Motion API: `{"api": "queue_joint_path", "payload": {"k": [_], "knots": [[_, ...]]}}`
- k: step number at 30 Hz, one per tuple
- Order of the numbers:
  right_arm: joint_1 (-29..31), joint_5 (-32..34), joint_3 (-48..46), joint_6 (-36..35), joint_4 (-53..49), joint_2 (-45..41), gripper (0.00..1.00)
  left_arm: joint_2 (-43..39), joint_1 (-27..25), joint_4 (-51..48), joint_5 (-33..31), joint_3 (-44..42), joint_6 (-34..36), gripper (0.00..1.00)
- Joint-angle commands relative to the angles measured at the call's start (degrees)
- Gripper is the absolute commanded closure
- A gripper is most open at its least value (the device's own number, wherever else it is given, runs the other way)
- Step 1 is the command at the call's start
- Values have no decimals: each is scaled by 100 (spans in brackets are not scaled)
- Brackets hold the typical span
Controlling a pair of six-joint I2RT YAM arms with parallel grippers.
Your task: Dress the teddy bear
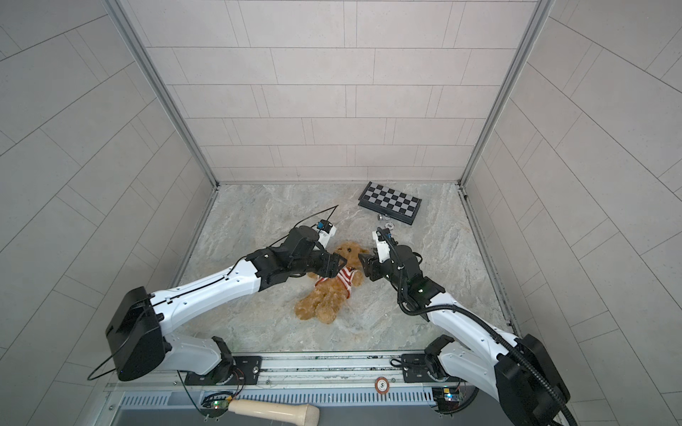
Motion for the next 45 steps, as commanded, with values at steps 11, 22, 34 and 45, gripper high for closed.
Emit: {"api": "queue_joint_path", "payload": {"k": [11, 22, 34, 45], "knots": [[232, -826, -150, 288, 12, 219, 37, 333, -10, -305, -196, -28, -132, 46], [291, -509, -335, 257, -530, -62, 38, 501, -108, -88, -87, -277, -241, 48], [375, -653, -597, 425, -579, -286, 48, 576, -260, -31, -17, -331, -316, 76], [376, -552, -632, 329, -446, -88, 95, 169, -272, -412, -127, -457, -105, 100]]}}
